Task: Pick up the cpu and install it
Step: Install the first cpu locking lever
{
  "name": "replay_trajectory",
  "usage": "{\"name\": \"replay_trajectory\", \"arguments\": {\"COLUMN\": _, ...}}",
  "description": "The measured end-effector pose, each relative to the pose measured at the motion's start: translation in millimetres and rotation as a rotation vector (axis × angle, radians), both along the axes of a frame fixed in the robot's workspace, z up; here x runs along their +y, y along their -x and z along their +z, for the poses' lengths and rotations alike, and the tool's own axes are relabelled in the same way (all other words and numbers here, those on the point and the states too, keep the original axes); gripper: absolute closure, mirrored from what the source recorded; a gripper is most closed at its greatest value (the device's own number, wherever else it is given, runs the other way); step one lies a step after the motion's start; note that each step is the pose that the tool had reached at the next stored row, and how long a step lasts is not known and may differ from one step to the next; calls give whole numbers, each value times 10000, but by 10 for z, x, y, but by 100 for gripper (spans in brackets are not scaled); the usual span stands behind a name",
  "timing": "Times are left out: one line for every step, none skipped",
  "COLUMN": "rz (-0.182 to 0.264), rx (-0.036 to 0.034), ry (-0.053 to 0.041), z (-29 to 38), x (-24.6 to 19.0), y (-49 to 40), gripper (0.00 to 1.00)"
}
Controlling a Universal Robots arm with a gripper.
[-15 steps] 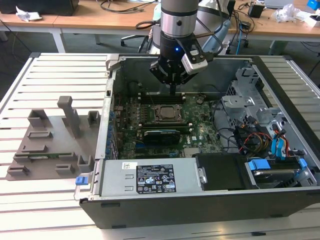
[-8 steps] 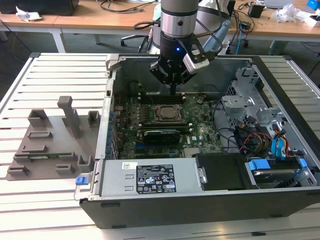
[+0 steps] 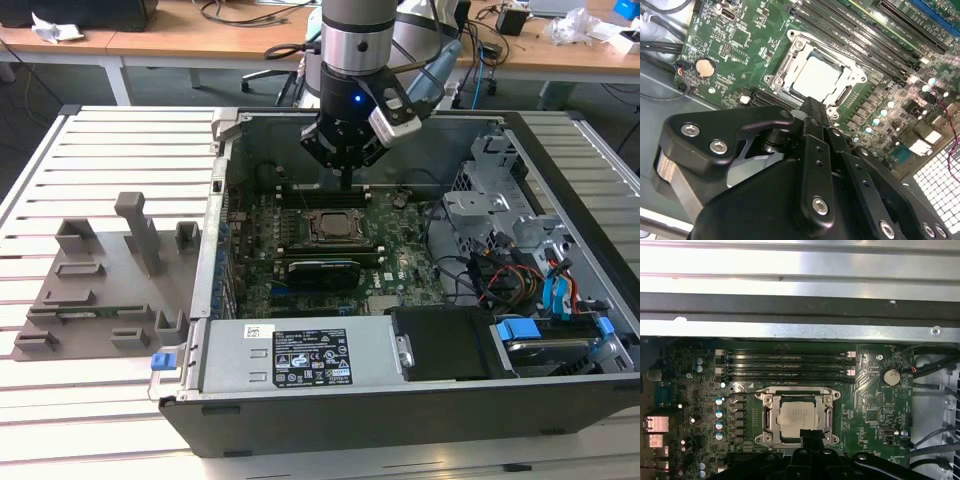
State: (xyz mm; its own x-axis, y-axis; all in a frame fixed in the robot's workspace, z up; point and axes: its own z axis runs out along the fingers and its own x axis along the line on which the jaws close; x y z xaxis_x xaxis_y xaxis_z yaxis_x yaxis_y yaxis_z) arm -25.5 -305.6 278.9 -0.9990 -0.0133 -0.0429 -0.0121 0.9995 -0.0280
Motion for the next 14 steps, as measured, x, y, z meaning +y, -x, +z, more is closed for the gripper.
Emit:
{"name": "replay_trajectory", "arguments": {"rz": 75, "rx": 0, "ry": 0, "z": 0, "x": 0, "y": 0, "gripper": 89}}
{"name": "replay_trajectory", "arguments": {"rz": 121, "rx": 0, "ry": 0, "z": 0, "x": 0, "y": 0, "gripper": 89}}
{"name": "replay_trajectory", "arguments": {"rz": 171, "rx": 0, "ry": 0, "z": 0, "x": 0, "y": 0, "gripper": 89}}
{"name": "replay_trajectory", "arguments": {"rz": 248, "rx": 0, "ry": 0, "z": 0, "x": 0, "y": 0, "gripper": 89}}
{"name": "replay_trajectory", "arguments": {"rz": 333, "rx": 0, "ry": 0, "z": 0, "x": 0, "y": 0, "gripper": 89}}
{"name": "replay_trajectory", "arguments": {"rz": 413, "rx": 0, "ry": 0, "z": 0, "x": 0, "y": 0, "gripper": 89}}
{"name": "replay_trajectory", "arguments": {"rz": 489, "rx": 0, "ry": 0, "z": 0, "x": 0, "y": 0, "gripper": 89}}
{"name": "replay_trajectory", "arguments": {"rz": 568, "rx": 0, "ry": 0, "z": 0, "x": 0, "y": 0, "gripper": 89}}
{"name": "replay_trajectory", "arguments": {"rz": 638, "rx": 0, "ry": 1, "z": 0, "x": 0, "y": 0, "gripper": 89}}
{"name": "replay_trajectory", "arguments": {"rz": 650, "rx": 0, "ry": 0, "z": 0, "x": 0, "y": 0, "gripper": 89}}
{"name": "replay_trajectory", "arguments": {"rz": 652, "rx": 183, "ry": -5, "z": -1, "x": -1, "y": -7, "gripper": 89}}
{"name": "replay_trajectory", "arguments": {"rz": 650, "rx": 398, "ry": 3, "z": -3, "x": -1, "y": -16, "gripper": 89}}
{"name": "replay_trajectory", "arguments": {"rz": 651, "rx": 448, "ry": 9, "z": -2, "x": 0, "y": -18, "gripper": 89}}
{"name": "replay_trajectory", "arguments": {"rz": 651, "rx": 448, "ry": 12, "z": -3, "x": 0, "y": -18, "gripper": 89}}
